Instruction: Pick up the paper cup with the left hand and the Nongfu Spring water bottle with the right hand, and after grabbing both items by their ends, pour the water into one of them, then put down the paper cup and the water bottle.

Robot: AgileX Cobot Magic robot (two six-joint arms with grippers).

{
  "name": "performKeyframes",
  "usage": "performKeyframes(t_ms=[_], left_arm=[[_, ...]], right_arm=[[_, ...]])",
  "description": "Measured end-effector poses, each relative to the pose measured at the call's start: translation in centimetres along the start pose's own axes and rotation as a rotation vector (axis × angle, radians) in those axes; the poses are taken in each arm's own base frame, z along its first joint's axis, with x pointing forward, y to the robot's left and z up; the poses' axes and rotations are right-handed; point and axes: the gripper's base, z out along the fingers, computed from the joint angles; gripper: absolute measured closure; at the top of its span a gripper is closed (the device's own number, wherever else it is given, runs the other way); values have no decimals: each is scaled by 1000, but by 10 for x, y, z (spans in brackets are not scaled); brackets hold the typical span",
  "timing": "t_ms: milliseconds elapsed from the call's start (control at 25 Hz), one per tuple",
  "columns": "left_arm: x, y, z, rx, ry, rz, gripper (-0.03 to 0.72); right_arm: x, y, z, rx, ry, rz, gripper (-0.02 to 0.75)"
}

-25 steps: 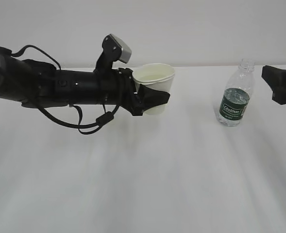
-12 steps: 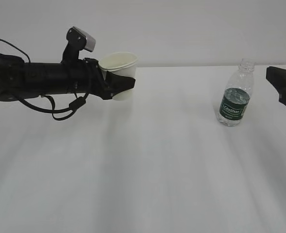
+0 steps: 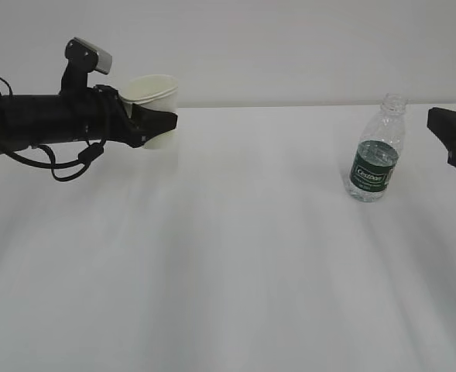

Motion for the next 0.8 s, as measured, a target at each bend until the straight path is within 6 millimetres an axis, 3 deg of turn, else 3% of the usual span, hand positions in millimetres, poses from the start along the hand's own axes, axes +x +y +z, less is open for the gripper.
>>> performKeyframes(t_ms=[560, 800], left_arm=[[10, 36, -22, -140, 45, -32, 252], [35, 46, -19, -156, 82, -86, 252]], right_arm=[[1, 0, 0, 0, 6, 0, 148], [2, 0, 0, 0, 21, -4, 148]])
